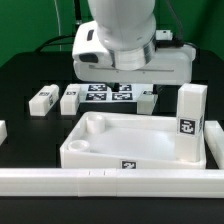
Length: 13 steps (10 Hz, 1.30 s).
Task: Assemble desk
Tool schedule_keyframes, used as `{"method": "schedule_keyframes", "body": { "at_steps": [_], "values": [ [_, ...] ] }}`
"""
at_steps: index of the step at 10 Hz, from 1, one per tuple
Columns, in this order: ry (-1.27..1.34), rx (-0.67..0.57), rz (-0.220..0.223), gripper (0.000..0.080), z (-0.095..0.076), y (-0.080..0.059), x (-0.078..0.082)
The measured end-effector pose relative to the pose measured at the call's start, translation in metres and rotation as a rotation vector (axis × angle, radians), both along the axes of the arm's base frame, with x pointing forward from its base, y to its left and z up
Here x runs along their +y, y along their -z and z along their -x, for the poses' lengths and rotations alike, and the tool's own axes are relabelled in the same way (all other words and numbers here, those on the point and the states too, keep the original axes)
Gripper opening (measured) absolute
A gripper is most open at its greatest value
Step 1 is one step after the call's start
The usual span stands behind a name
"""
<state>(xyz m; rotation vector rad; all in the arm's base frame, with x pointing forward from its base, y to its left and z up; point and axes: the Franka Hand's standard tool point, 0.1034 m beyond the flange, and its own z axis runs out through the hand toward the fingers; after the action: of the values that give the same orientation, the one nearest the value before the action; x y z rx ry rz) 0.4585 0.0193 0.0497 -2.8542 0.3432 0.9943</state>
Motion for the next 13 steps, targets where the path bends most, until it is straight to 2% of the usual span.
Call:
{"method": "schedule_keyframes", "body": {
  "at_steps": [2,3,4,5,6,12,13],
  "values": [
    [-0.001,0.132,-0.022,0.0649,0.004,0.004,-0.001],
    [-0.010,0.160,-0.026,0.0649,0.009,0.012,0.005],
    [-0.014,0.240,-0.037,0.0649,0.020,0.013,0.009],
    [-0.016,0.287,-0.037,0.0649,0.022,0.020,0.012],
    [-0.023,0.269,-0.031,0.0649,0.020,0.028,0.017],
    [-0.033,0.254,-0.030,0.0649,0.026,0.042,0.026],
    [-0.034,0.254,-0.030,0.0527,0.026,0.042,0.026]
  ]
}}
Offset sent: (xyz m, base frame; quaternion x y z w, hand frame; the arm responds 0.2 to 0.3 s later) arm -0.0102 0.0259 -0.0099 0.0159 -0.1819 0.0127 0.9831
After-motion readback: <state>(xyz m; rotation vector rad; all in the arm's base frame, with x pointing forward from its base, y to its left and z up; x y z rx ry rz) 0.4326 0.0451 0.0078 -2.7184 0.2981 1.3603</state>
